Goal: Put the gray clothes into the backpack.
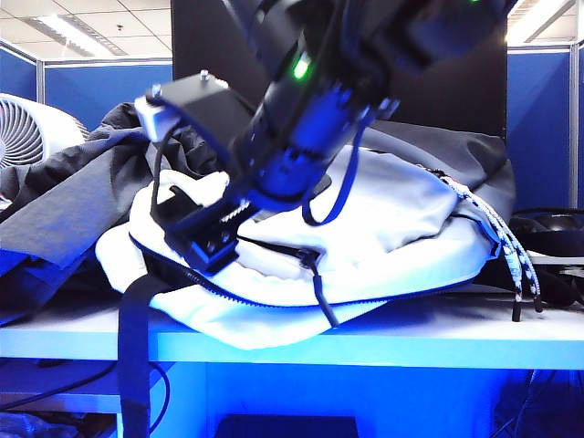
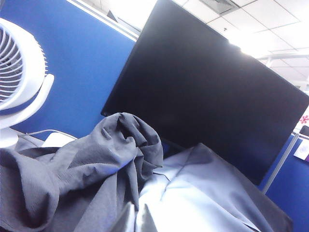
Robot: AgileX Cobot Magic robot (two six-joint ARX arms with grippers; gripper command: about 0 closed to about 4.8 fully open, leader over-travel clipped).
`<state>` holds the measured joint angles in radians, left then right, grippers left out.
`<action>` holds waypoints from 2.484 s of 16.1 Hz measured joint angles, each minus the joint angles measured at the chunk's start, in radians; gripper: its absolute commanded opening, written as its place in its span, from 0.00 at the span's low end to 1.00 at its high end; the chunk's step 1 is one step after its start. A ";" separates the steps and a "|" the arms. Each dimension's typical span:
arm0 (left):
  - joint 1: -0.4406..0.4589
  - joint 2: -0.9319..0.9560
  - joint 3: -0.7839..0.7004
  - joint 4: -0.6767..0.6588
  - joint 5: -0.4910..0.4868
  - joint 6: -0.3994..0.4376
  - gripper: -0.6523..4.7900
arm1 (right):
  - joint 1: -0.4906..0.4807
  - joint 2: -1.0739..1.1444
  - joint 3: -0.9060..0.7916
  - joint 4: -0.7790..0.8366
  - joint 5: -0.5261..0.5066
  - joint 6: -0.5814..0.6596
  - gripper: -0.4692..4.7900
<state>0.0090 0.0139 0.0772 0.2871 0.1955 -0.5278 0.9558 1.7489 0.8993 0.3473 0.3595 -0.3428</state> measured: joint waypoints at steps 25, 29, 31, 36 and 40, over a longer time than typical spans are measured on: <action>-0.005 0.905 0.292 0.515 0.052 0.373 0.93 | -0.233 -0.338 0.264 -0.146 -0.093 0.178 0.08; -0.013 1.350 0.731 0.416 0.093 0.492 1.00 | -0.250 -0.415 0.263 -0.206 -0.095 0.179 0.08; -0.019 1.479 0.857 0.351 0.131 0.473 1.00 | -0.252 -0.436 0.263 -0.212 -0.095 0.179 0.08; -0.097 1.637 0.891 0.257 0.159 0.504 1.00 | -0.252 -0.440 0.263 -0.220 -0.094 0.179 0.08; -0.108 1.776 0.907 0.274 0.044 0.513 1.00 | -0.249 -0.440 0.263 -0.243 -0.095 0.179 0.08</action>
<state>-0.0994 1.7897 0.9844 0.5610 0.2398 -0.0147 0.7063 1.3087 1.1622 0.1043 0.2649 -0.1642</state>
